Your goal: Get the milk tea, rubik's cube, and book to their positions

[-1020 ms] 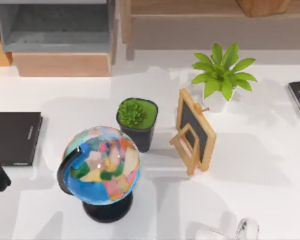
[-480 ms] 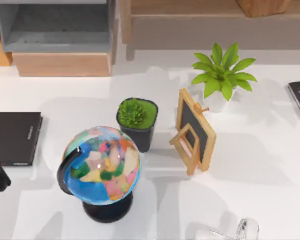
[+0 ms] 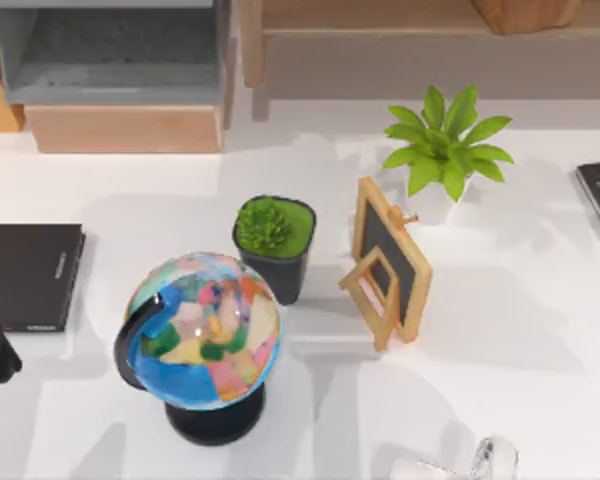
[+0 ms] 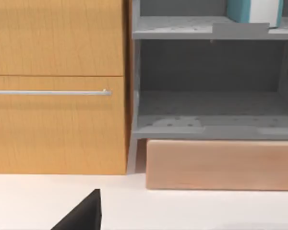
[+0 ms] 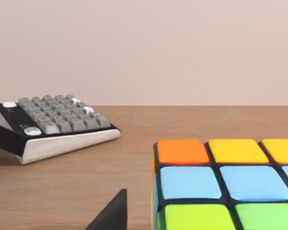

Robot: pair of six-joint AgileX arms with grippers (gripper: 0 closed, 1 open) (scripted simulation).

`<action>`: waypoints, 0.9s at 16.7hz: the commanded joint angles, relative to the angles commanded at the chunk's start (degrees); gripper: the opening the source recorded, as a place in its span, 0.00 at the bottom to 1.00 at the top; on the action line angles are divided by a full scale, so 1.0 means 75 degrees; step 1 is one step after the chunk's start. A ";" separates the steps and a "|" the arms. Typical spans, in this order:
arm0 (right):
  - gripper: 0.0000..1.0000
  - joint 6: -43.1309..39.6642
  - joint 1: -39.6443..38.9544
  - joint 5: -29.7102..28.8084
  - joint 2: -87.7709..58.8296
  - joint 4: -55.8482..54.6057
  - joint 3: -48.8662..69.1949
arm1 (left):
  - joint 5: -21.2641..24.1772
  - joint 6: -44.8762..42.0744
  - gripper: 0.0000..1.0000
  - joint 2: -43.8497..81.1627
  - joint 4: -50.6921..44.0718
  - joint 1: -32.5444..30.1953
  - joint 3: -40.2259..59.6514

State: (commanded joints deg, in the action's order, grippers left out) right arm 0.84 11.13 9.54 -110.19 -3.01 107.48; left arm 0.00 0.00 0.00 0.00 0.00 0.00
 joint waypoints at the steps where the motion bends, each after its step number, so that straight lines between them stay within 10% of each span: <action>1: 1.00 0.0000 0.0000 0.0000 0.0000 0.0000 0.0000 | 0.0000 0.0000 1.00 0.0000 0.0000 0.0000 0.0000; 15: 1.00 0.0010 0.0098 0.0087 0.0796 -0.0240 -0.1024 | 0.0000 0.0000 1.00 0.0000 0.0000 0.0000 0.0000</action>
State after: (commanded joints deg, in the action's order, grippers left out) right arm 0.91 11.87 10.19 -104.22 -4.81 99.80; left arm 0.00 0.00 0.00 0.00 0.00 0.00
